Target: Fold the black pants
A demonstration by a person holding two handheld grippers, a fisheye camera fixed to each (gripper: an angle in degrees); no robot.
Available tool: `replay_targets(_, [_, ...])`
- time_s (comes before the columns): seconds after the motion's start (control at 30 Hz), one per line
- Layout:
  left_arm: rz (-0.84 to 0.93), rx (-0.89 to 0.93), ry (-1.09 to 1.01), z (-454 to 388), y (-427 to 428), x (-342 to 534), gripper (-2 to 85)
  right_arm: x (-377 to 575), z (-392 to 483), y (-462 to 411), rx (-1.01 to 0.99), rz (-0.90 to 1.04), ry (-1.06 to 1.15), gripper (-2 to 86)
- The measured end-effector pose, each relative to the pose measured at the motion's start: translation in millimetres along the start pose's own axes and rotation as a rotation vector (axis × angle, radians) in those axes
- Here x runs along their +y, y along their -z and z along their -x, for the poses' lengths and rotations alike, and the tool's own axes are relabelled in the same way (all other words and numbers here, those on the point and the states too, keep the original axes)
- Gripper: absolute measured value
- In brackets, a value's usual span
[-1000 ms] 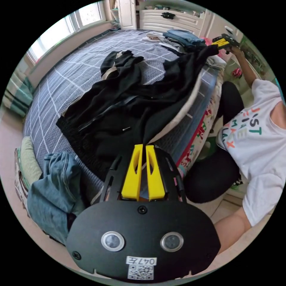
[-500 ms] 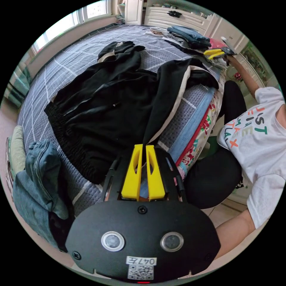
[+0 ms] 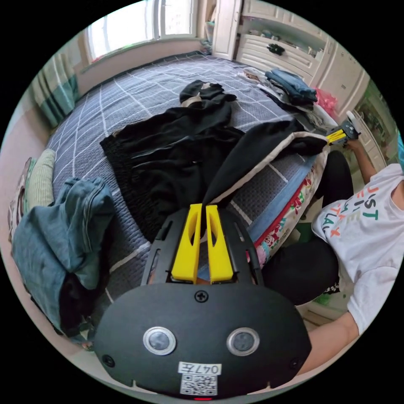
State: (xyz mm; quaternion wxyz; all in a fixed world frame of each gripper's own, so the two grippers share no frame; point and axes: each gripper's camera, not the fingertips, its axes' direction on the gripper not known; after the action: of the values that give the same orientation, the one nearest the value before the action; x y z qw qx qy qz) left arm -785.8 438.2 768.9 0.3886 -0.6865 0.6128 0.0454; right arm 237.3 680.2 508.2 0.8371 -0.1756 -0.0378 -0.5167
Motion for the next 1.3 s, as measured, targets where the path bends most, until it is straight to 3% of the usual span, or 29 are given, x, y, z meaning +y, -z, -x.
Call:
replay_targets(0.2, [-0.093,0.052,0.075,23,17,25,-0.2,-8,-23,14,0.087,0.046,0.126,1.0])
replay_targets(0.4, [-0.043,0.044,0.1,35,22,35,-0.2,-15,-23,-33,-0.071,0.269,0.327,3.8])
replay_targets(0.57, [-0.056,0.028,0.127,42,31,43,-0.2,6,-10,4,-0.497,-0.098,0.5,1.9])
replay_targets(0.67, [-0.058,0.049,0.164,50,31,47,-0.2,10,-33,12,-0.315,-0.231,0.287,1.5])
replay_targets(0.73, [-0.067,0.067,0.187,54,33,49,-0.2,8,-48,5,-0.05,-0.249,0.134,1.7])
replay_targets(0.97, [-0.053,0.061,0.201,51,44,54,-0.2,-22,-28,-48,0.164,0.014,0.262,0.0])
replay_targets(1.13, [-0.029,0.05,0.183,44,54,55,-0.2,-10,-23,34,-0.026,-0.133,0.251,-0.4])
replay_targets(1.3, [-0.033,0.044,0.167,35,62,59,-0.2,6,11,75,-0.103,-0.108,0.232,-0.3])
